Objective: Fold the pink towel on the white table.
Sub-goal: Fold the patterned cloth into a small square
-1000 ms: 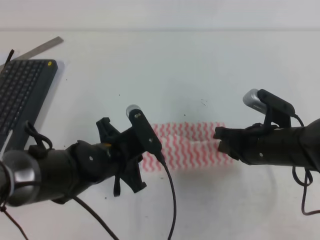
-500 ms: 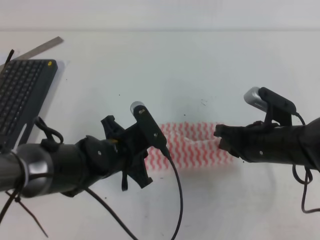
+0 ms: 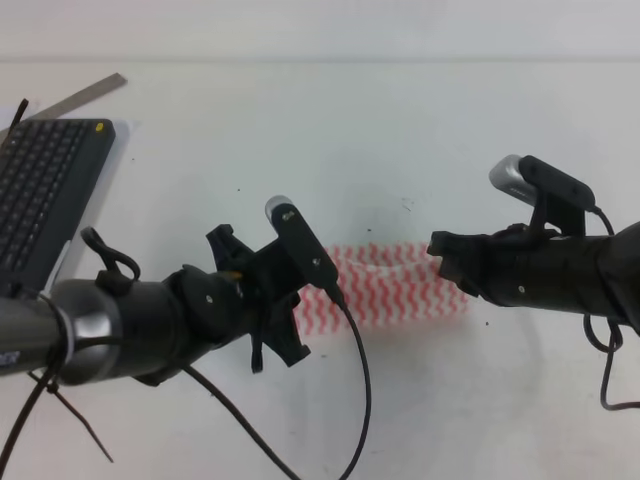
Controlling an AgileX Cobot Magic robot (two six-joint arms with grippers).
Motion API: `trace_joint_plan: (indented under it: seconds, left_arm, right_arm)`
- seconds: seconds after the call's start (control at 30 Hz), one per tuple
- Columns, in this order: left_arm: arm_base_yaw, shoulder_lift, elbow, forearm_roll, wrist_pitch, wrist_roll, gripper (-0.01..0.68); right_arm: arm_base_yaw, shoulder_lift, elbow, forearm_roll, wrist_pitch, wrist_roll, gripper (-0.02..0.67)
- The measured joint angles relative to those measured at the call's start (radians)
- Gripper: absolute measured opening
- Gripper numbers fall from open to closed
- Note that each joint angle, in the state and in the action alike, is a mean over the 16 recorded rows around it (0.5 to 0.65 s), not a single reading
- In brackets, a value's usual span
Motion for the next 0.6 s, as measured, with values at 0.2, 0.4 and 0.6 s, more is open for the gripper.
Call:
trace_joint_plan:
  seconds: [0.2, 0.4, 0.6]
  left_arm:
    - [0.007, 0.008, -0.007, -0.003, -0.003, -0.008, -0.002]
    - [0.015, 0.02, -0.012, -0.006, 0.0, -0.015, -0.002]
    - [0.017, 0.036, -0.022, -0.012, 0.001, -0.016, -0.002]
  right_arm:
    - [0.001, 0.015, -0.003, 0.001, -0.006, -0.005, -0.016]
    - [0.001, 0.038, -0.017, 0.002, -0.004, -0.006, -0.015]
    - [0.001, 0.063, -0.036, 0.002, 0.0, -0.008, -0.014]
